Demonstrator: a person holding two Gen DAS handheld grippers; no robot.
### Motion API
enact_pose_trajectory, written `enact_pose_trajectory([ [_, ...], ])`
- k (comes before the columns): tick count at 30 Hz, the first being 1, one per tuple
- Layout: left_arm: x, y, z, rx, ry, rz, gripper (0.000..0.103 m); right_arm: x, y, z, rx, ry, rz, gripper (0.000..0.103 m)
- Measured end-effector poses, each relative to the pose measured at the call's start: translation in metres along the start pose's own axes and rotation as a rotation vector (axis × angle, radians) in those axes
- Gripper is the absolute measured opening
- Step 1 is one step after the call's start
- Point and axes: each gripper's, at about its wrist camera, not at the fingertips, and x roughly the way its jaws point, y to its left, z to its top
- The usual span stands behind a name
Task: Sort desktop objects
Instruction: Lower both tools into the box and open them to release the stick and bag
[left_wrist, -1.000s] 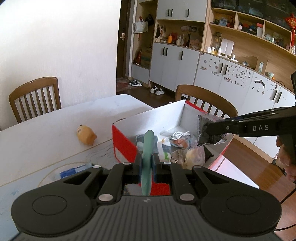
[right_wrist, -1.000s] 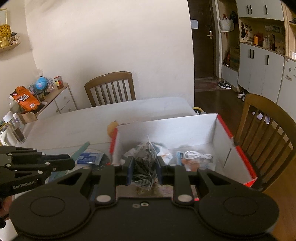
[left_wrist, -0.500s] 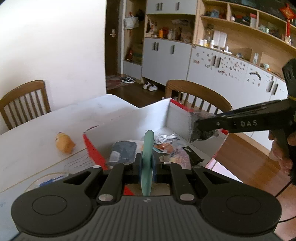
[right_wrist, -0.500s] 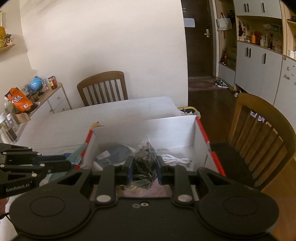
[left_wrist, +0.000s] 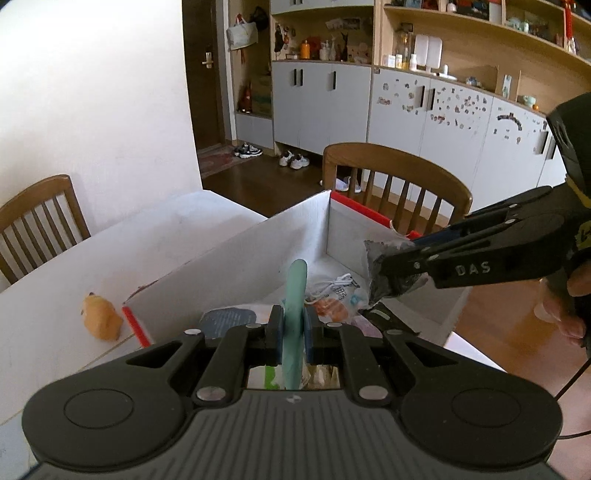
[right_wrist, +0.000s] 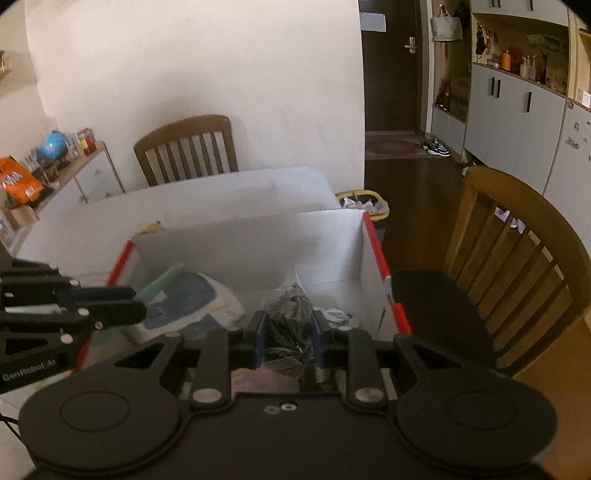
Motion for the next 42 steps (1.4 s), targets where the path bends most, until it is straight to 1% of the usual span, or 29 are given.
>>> enact_pose_trajectory([
  [3,0.014,-0.002,0.002,0.013,0.018,0.005,0.010,0.014,-0.004,0.002,-0.023,0.020,-0.014,0.025],
  [14,0.059,0.000,0.010,-0.012,0.120,-0.006,0.010,0.056,-0.006,0.008,-0.066,0.088,-0.015,0.025],
  [20,0.076,0.003,0.011,-0.033,0.178,-0.012,0.010,0.072,-0.012,0.010,-0.047,0.126,-0.013,0.025],
  [26,0.085,0.004,0.012,-0.028,0.219,-0.025,0.010,0.080,-0.013,0.010,-0.054,0.156,-0.017,0.025],
  [37,0.105,0.003,0.016,-0.058,0.295,-0.052,0.010,0.087,-0.016,0.010,-0.055,0.184,-0.009,0.025],
  [42,0.113,0.003,0.016,-0.056,0.321,-0.064,0.010,0.087,-0.018,0.008,-0.053,0.192,-0.007,0.025],
])
